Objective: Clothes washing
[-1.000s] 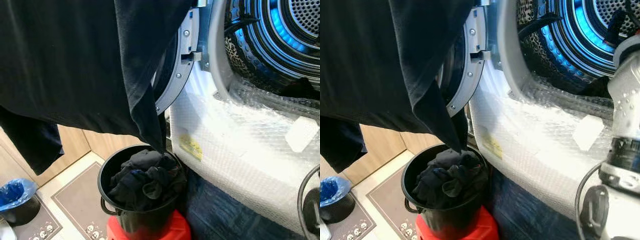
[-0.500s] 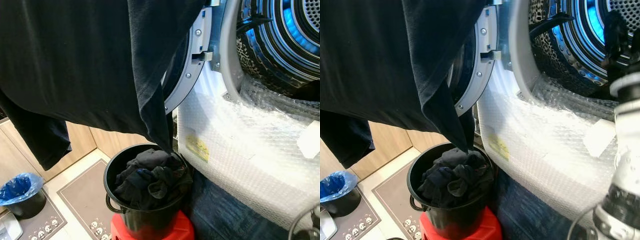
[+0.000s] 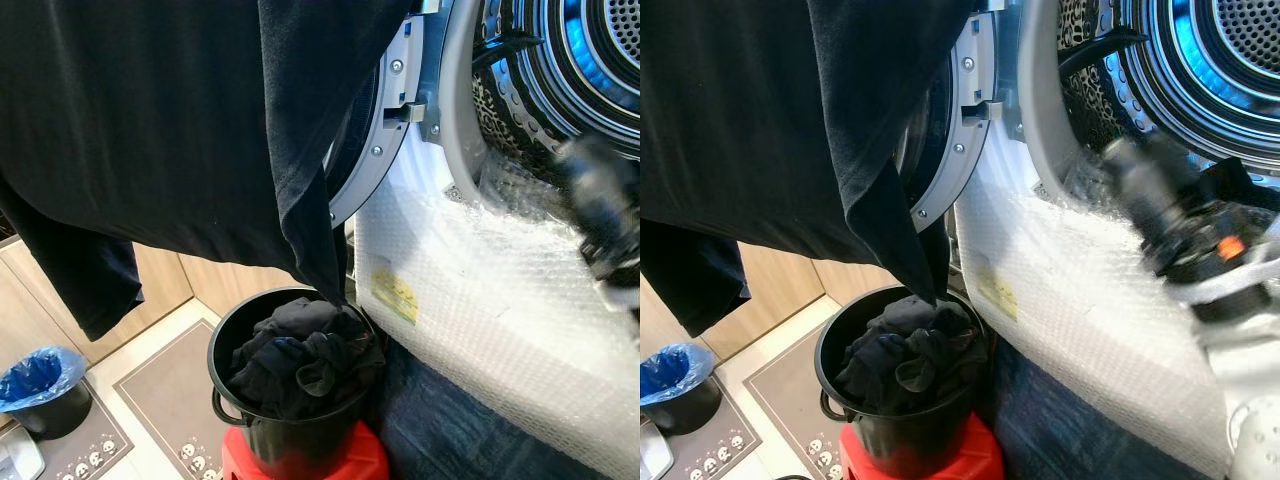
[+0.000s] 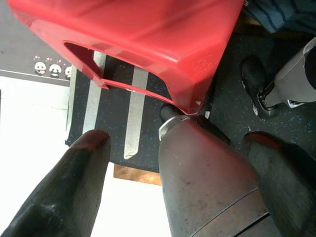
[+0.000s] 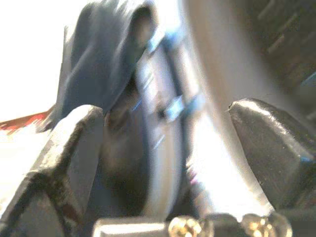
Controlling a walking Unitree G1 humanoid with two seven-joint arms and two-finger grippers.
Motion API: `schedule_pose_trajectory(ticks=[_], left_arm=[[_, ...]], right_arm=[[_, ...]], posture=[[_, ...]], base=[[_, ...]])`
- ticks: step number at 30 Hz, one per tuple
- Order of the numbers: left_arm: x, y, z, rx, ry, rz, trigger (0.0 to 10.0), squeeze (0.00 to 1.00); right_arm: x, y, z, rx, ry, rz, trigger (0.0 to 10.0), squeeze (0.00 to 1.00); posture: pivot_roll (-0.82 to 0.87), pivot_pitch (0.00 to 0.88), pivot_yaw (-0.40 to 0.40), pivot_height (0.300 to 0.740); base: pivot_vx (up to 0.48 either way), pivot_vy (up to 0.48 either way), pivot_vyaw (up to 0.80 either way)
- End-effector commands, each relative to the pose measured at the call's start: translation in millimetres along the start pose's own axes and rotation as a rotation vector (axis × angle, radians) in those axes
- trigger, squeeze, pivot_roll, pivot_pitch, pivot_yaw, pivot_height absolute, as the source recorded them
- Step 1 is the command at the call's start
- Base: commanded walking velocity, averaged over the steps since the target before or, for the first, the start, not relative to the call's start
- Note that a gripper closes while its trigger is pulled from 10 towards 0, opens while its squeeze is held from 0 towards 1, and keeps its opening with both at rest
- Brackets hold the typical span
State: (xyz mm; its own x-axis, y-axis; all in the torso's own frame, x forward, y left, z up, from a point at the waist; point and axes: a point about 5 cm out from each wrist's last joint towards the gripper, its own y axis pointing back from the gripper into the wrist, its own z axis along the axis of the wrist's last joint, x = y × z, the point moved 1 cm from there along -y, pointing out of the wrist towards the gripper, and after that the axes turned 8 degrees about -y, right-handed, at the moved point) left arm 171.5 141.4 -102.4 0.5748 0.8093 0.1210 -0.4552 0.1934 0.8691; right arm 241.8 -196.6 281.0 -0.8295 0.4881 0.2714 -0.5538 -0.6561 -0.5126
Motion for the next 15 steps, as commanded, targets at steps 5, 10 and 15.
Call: schedule_pose_trajectory(ticks=[5,10,15], left_arm=[[-2.2,1.1,-9,0.031,-0.015,-0.005,10.0,0.00],[-2.2,1.5,-11,0.039,-0.015,-0.001,10.0,0.00],[-4.6,1.5,-13,0.044,-0.008,0.002,10.0,0.00]], right_arm=[[15.2,3.5,-26,0.156,-0.082,0.138,10.0,0.00],[19.5,12.3,-58,0.346,-0.136,0.182,10.0,0.00],[3.8,27.8,-100,0.584,-0.091,0.079,10.0,0.00]], posture=[[-0.18,0.000,0.070,0.740],[-0.17,0.000,0.067,0.740],[-0.16,0.000,0.058,0.740]], base=[[0.000,0.000,0.00],[0.000,0.000,0.00],[0.000,0.000,0.00]])
